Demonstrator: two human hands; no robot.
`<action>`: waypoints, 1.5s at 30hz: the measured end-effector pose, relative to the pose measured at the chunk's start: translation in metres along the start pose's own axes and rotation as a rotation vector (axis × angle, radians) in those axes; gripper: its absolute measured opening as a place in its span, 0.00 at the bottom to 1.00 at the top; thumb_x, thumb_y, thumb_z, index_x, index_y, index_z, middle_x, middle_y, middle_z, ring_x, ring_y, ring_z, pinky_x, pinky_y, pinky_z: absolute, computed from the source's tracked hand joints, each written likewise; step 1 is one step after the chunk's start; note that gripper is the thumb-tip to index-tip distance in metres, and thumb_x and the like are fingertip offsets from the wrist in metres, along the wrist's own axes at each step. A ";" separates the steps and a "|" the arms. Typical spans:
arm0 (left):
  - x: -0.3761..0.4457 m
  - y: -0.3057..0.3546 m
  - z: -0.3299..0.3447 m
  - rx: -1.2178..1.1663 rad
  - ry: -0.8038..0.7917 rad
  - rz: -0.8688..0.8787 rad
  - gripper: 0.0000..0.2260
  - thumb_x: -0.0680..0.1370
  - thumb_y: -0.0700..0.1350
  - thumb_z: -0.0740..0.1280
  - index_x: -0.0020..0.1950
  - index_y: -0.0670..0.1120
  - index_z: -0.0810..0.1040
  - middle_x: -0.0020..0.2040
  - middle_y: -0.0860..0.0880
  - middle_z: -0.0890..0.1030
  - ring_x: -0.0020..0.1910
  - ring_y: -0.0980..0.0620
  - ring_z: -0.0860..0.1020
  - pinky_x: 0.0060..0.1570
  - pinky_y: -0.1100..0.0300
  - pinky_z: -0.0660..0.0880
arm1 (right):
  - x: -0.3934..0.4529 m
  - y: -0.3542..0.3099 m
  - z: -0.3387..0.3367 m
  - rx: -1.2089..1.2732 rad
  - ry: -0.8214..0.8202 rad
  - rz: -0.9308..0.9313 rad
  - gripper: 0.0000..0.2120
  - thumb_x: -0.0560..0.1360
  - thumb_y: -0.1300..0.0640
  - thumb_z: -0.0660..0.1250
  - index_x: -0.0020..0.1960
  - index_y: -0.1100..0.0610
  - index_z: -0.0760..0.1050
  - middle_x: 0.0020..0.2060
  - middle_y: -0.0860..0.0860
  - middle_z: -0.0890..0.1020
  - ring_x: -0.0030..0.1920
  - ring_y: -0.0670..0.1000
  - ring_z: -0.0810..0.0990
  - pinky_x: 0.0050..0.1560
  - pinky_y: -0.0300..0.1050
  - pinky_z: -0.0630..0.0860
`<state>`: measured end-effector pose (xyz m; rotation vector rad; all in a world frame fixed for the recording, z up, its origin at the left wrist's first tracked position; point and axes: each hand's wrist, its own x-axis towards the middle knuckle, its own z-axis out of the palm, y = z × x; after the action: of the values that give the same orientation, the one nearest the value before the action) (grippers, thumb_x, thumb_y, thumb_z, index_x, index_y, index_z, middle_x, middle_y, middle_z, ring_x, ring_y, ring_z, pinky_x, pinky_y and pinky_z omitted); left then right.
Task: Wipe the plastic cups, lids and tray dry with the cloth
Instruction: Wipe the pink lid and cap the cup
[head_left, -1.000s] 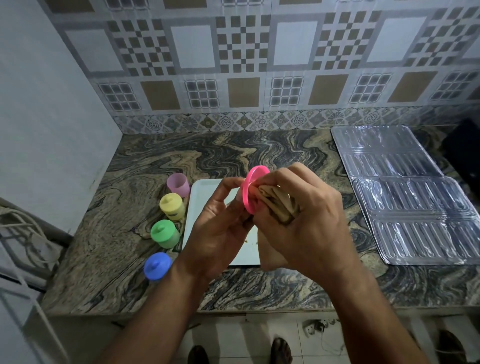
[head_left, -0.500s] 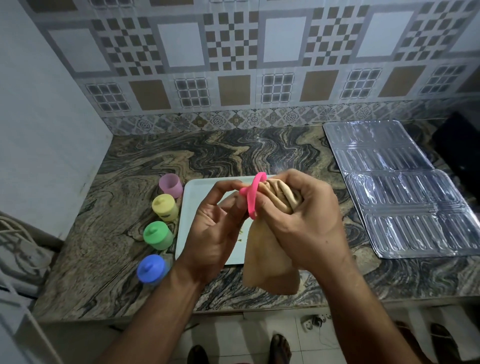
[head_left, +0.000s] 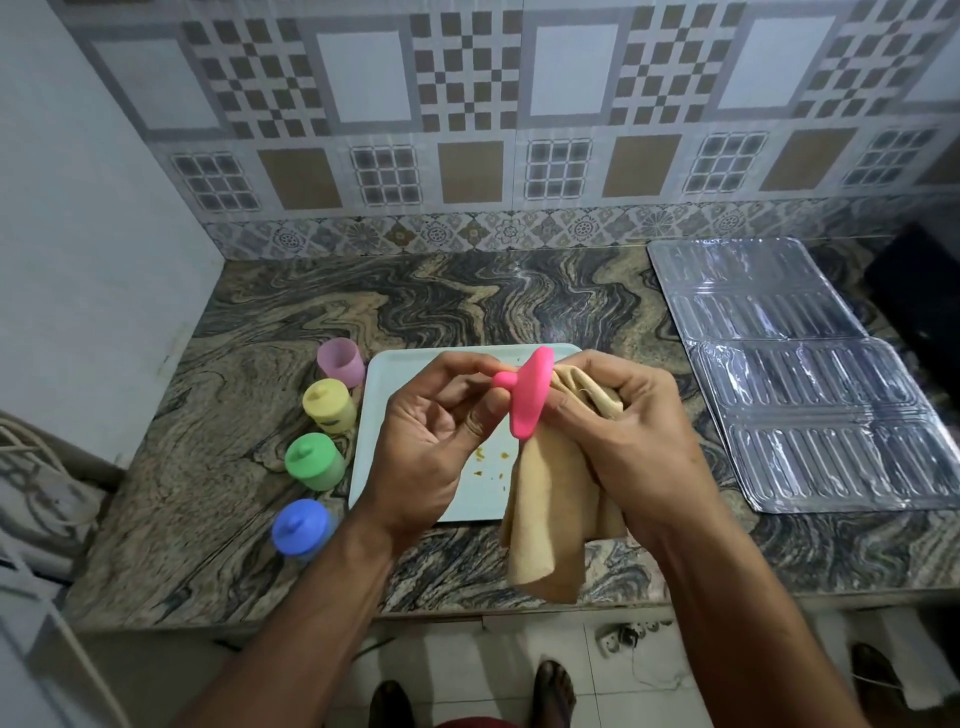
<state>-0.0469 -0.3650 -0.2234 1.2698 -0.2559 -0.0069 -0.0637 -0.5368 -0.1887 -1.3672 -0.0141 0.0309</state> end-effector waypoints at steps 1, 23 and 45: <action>0.000 0.000 -0.001 -0.015 0.005 -0.014 0.09 0.76 0.51 0.76 0.54 0.53 0.84 0.49 0.52 0.87 0.53 0.55 0.84 0.59 0.62 0.77 | -0.001 0.000 -0.001 -0.011 -0.018 -0.005 0.13 0.71 0.58 0.78 0.49 0.68 0.85 0.44 0.61 0.89 0.44 0.51 0.85 0.45 0.44 0.81; -0.008 -0.015 -0.003 -0.826 0.011 -0.431 0.52 0.61 0.42 0.87 0.79 0.43 0.64 0.61 0.40 0.85 0.55 0.45 0.87 0.54 0.50 0.83 | -0.013 -0.021 -0.012 -0.323 0.010 -0.266 0.06 0.74 0.57 0.76 0.51 0.54 0.85 0.44 0.50 0.89 0.44 0.50 0.87 0.44 0.43 0.83; -0.015 -0.013 0.007 -0.389 0.109 -0.356 0.20 0.84 0.42 0.62 0.72 0.31 0.65 0.65 0.31 0.74 0.66 0.33 0.70 0.69 0.38 0.67 | -0.012 0.000 0.030 -0.299 0.155 -0.359 0.04 0.76 0.63 0.77 0.48 0.56 0.84 0.38 0.45 0.86 0.39 0.42 0.83 0.43 0.40 0.78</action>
<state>-0.0613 -0.3732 -0.2367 0.9097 0.0674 -0.2794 -0.0770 -0.5077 -0.1825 -1.6445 -0.1382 -0.3916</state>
